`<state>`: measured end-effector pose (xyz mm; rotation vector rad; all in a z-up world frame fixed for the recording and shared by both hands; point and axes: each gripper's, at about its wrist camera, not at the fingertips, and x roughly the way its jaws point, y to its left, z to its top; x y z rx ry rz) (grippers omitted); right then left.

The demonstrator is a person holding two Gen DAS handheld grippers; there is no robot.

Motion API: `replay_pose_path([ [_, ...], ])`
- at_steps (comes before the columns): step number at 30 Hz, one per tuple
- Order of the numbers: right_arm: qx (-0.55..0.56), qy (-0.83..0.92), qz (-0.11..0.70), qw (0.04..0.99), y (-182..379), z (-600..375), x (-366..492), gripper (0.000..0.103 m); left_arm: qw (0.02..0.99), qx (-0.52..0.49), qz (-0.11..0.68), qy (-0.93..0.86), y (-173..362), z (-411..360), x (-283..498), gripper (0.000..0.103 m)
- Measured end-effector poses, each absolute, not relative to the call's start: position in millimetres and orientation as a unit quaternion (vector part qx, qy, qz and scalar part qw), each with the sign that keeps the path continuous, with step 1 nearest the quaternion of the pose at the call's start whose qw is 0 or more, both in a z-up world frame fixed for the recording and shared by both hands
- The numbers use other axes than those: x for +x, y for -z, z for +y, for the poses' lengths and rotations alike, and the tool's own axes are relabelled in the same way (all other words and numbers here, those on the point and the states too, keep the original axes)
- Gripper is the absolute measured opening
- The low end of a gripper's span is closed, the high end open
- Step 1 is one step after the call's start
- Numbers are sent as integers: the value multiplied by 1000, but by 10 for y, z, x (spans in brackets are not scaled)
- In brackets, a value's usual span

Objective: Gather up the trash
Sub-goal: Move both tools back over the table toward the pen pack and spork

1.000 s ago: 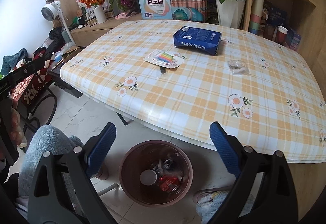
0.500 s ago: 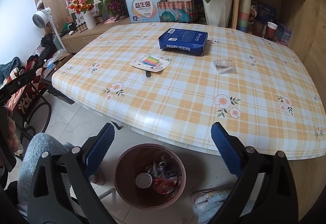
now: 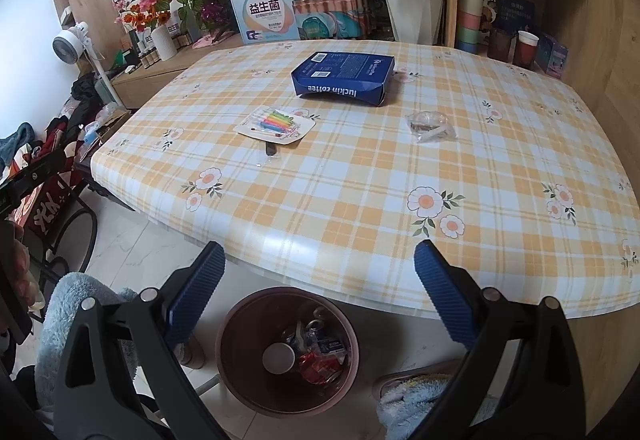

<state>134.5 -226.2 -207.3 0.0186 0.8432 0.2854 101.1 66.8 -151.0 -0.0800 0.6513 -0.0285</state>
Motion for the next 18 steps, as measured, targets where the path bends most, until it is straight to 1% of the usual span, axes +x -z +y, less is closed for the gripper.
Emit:
replay_pose_path([
  [13, 19, -123, 429, 895, 2288, -2467, 1833, 94, 935, -21, 353, 36, 1733, 460, 1584, 97],
  [18, 22, -120, 434, 893, 2372, -2567, 2095, 94, 920, -47, 385, 62, 1908, 301, 1955, 97],
])
